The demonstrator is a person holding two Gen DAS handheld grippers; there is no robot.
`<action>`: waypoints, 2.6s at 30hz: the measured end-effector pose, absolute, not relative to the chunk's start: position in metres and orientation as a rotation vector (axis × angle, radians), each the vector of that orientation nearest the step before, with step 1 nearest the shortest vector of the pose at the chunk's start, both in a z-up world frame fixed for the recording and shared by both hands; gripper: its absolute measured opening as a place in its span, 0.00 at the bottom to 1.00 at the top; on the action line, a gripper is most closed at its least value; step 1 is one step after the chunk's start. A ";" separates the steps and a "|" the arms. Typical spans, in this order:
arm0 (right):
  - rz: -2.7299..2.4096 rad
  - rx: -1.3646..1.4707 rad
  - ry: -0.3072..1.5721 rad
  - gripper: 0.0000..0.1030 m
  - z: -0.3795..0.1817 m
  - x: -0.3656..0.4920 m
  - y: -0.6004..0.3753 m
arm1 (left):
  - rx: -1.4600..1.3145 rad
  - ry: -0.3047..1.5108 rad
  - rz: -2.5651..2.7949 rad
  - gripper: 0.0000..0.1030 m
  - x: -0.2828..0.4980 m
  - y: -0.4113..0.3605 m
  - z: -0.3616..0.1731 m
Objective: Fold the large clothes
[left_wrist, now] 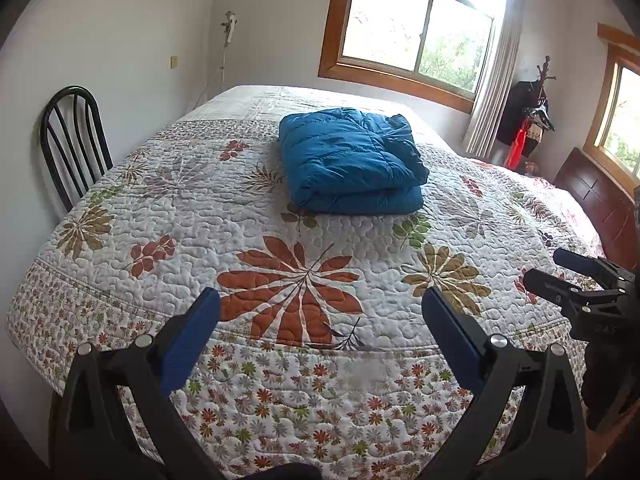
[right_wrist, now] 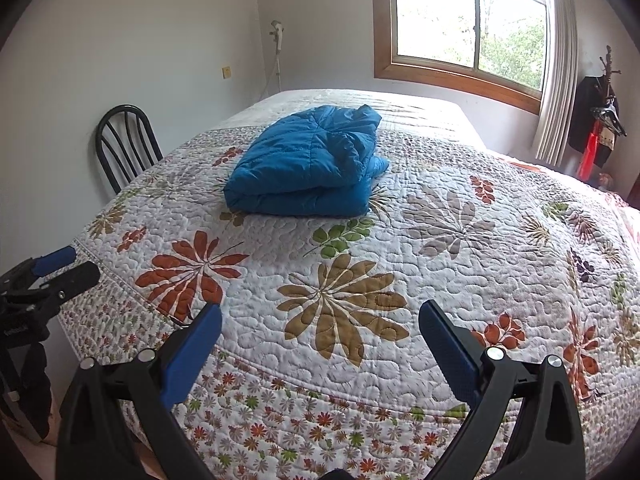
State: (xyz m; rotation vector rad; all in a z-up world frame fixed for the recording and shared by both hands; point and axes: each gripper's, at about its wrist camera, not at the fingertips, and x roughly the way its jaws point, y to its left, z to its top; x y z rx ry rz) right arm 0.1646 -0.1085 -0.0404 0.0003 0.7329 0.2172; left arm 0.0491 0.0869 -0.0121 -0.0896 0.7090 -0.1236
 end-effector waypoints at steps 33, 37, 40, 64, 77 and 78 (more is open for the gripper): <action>0.203 -0.007 0.735 0.96 -0.041 0.162 -0.109 | -0.078 0.714 -0.091 0.97 0.049 0.087 -0.015; 0.206 -0.009 0.735 0.96 -0.042 0.162 -0.109 | -0.078 0.714 -0.091 0.97 0.049 0.087 -0.015; 0.209 -0.011 0.736 0.96 -0.042 0.162 -0.109 | -0.078 0.714 -0.091 0.97 0.049 0.087 -0.014; 0.212 -0.016 0.737 0.96 -0.042 0.163 -0.108 | -0.067 0.716 -0.092 0.97 0.052 0.086 -0.016; 0.213 -0.017 0.738 0.96 -0.043 0.164 -0.107 | -0.062 0.714 -0.095 0.97 0.054 0.086 -0.016; 0.211 -0.017 0.739 0.96 -0.043 0.164 -0.107 | -0.063 0.714 -0.096 0.97 0.054 0.086 -0.016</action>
